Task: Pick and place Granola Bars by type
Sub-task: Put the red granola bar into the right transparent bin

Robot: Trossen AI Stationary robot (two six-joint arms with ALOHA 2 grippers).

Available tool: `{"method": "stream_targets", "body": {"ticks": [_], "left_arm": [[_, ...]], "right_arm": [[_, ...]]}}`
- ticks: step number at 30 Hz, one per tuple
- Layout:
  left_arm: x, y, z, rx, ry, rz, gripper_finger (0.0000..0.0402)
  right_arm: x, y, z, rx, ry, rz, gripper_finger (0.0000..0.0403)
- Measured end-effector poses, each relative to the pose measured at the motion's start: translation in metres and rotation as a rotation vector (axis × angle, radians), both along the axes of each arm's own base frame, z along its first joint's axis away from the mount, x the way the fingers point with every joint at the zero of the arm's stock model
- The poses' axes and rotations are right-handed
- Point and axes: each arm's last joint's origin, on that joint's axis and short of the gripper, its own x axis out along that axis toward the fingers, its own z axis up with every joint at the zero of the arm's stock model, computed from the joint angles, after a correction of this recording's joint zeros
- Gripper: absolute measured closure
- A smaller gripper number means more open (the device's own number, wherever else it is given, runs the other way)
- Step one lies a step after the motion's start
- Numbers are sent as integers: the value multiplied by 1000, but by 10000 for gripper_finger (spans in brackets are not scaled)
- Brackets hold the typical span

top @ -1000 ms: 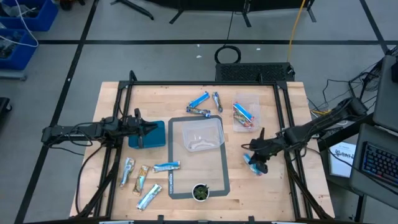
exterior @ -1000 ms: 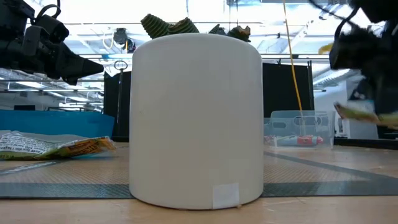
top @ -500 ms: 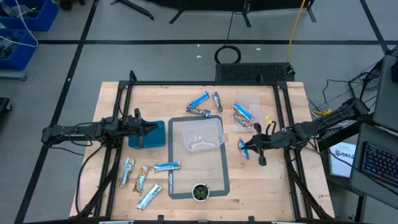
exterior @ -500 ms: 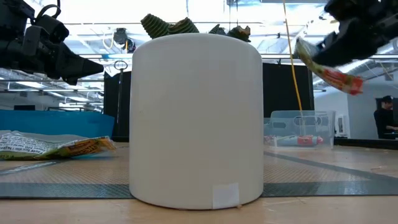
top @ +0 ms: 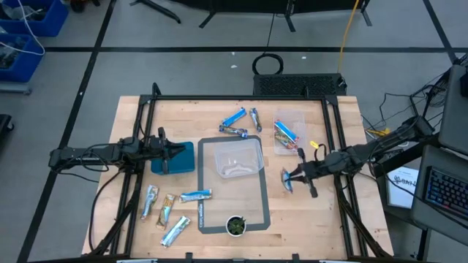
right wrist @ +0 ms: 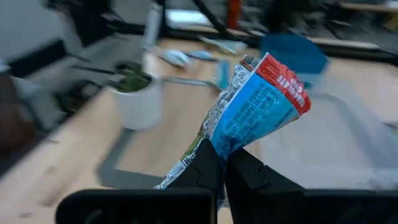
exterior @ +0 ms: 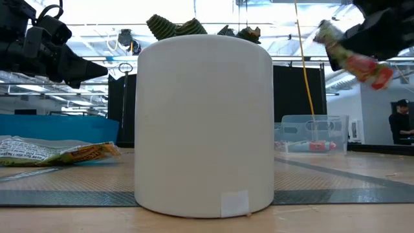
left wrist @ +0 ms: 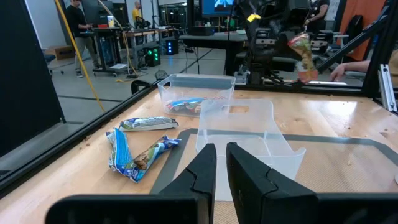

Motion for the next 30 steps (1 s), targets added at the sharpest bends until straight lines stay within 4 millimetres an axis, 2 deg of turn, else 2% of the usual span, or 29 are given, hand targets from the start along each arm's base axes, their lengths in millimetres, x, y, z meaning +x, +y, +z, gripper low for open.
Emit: {"method": "stream_targets", "body": {"ticks": [8, 16, 30], "left_arm": [[0, 0, 0, 0, 0, 0, 360], [0, 0, 0, 0, 0, 0, 360], [0, 0, 0, 0, 0, 0, 360]], "right_arm": [[-12, 1, -5, 46, -122, 200, 399], [-12, -13, -2, 26, -148, 136, 399], [-9, -62, 2, 45, -191, 39, 399]]}}
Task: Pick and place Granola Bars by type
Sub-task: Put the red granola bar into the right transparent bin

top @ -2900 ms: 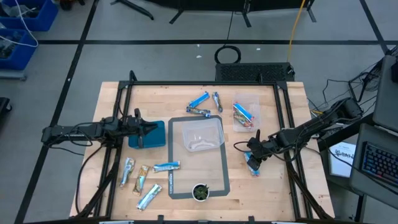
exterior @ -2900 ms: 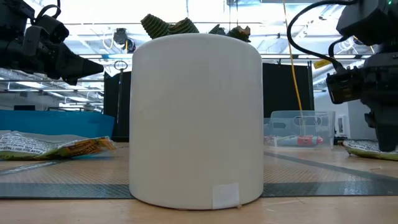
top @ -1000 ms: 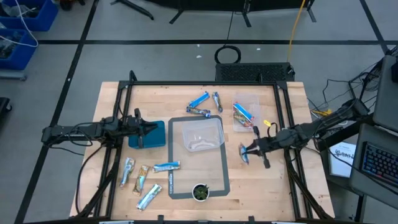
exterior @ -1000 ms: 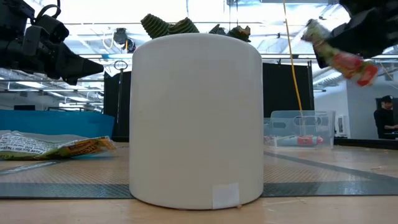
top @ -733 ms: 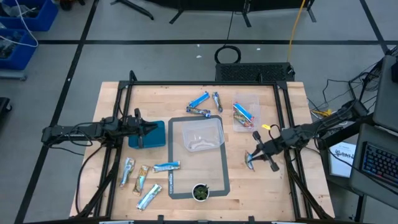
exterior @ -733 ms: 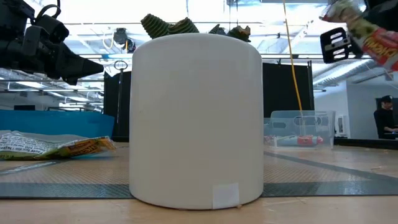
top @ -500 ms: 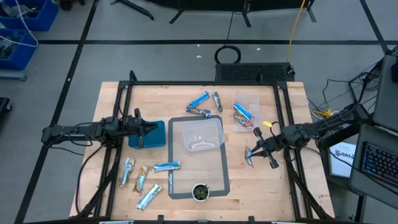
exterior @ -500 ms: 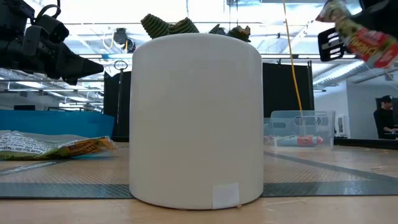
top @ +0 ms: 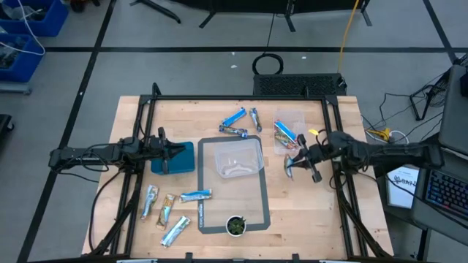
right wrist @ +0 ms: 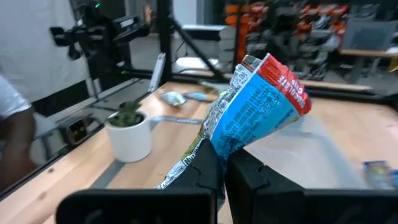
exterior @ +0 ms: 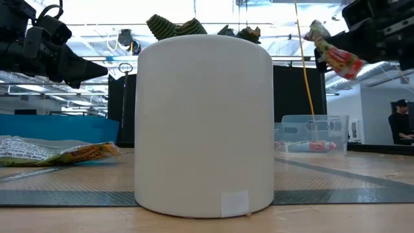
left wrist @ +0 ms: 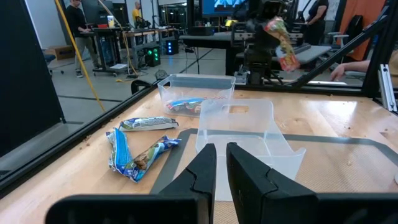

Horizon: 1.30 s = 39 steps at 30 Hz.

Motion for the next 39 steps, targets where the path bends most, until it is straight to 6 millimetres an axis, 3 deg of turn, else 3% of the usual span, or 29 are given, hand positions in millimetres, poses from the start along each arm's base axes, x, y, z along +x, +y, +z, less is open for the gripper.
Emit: {"method": "stream_targets", "body": {"ticks": [13, 23, 27, 33, 39], "left_arm": [[0, 0, 0, 0, 0, 0, 360], [0, 0, 0, 0, 0, 1, 360], [0, 0, 0, 0, 0, 0, 360], [0, 0, 0, 0, 0, 0, 360], [0, 0, 0, 0, 0, 0, 360]], "right_arm": [[-11, -44, 11, -55, -114, -301, 399], [-28, -66, 20, -8, -179, -504, 399], [-32, -75, 33, 12, -193, -576, 399], [-39, -84, 53, 31, -165, -671, 399], [-42, -89, 43, 139, -63, -762, 399]]}}
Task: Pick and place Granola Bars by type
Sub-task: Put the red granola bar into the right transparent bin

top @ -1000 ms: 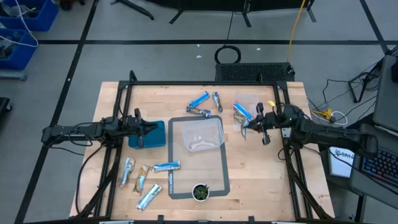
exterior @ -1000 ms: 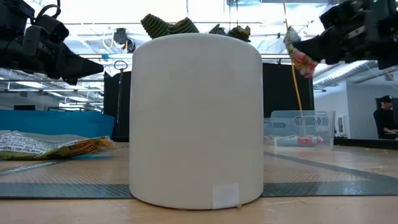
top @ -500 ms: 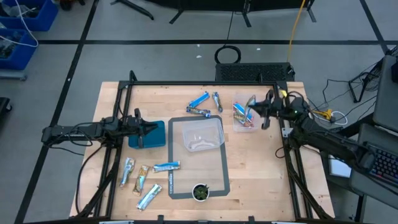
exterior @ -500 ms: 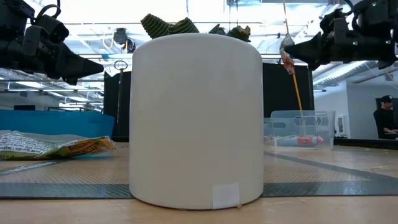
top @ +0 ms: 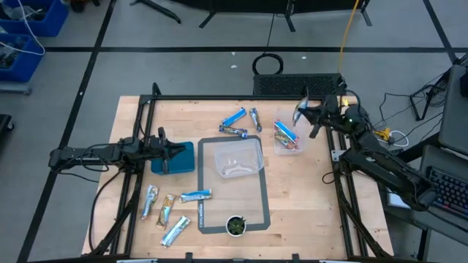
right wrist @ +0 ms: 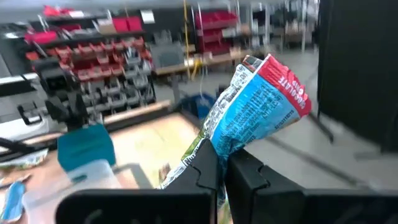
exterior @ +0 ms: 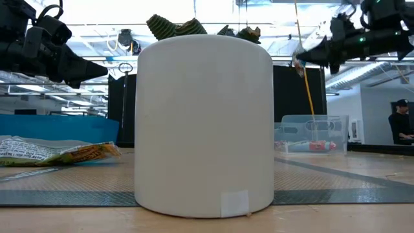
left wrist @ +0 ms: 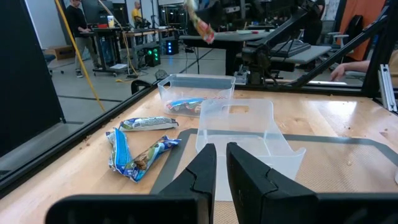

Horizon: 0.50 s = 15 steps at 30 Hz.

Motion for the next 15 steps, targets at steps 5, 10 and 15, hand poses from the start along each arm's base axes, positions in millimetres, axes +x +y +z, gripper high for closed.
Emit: {"method": "stream_targets", "body": {"ticks": [5, 10, 15], "left_arm": [[0, 0, 0, 0, 0, 0, 360], [0, 0, 0, 0, 0, 0, 360], [0, 0, 0, 0, 0, 0, 360]], "right_arm": [[4, -4, -2, 71, 23, 2, 399], [7, -10, 12, 142, 128, -11, 399], [9, -13, 12, 188, 287, -100, 399]]}}
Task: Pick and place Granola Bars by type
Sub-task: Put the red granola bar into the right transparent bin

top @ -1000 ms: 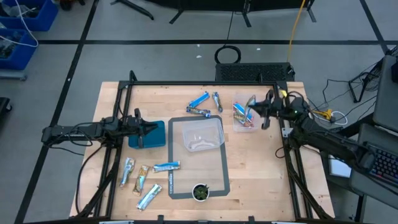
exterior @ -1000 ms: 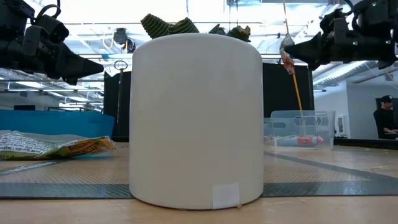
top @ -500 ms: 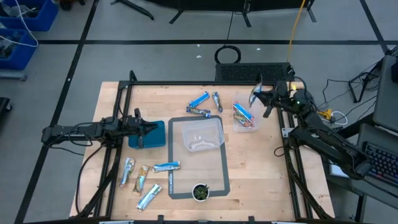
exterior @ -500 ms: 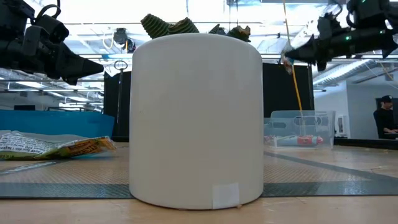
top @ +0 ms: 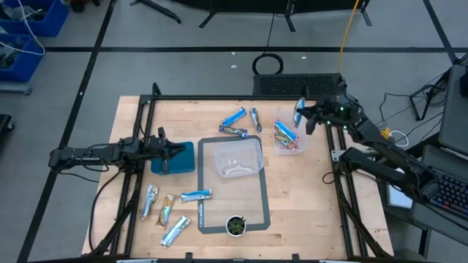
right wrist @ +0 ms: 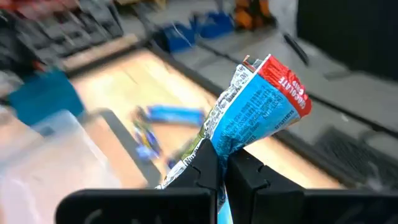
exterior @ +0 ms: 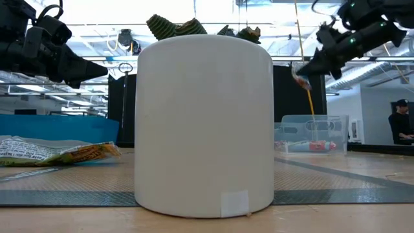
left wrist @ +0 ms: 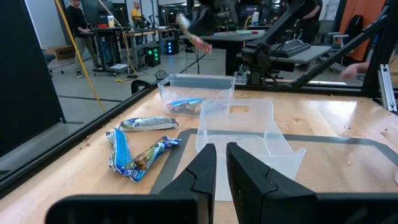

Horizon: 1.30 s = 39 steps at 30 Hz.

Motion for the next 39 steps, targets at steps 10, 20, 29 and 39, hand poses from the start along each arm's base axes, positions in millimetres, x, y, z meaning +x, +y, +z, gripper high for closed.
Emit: {"method": "stream_targets", "body": {"ticks": [10, 20, 29, 39], "left_arm": [[0, 0, 0, 0, 0, 0, 360], [0, 0, 0, 0, 0, -1, 360], [0, 0, 0, 0, 0, -1, 360], [0, 0, 0, 0, 0, 0, 360]], "right_arm": [[10, -12, -23, 113, 142, -15, 399], [24, -14, -30, 208, 239, 37, 399], [41, -17, -20, 262, 401, 79, 399], [53, -29, -23, 358, 524, 121, 399]]}}
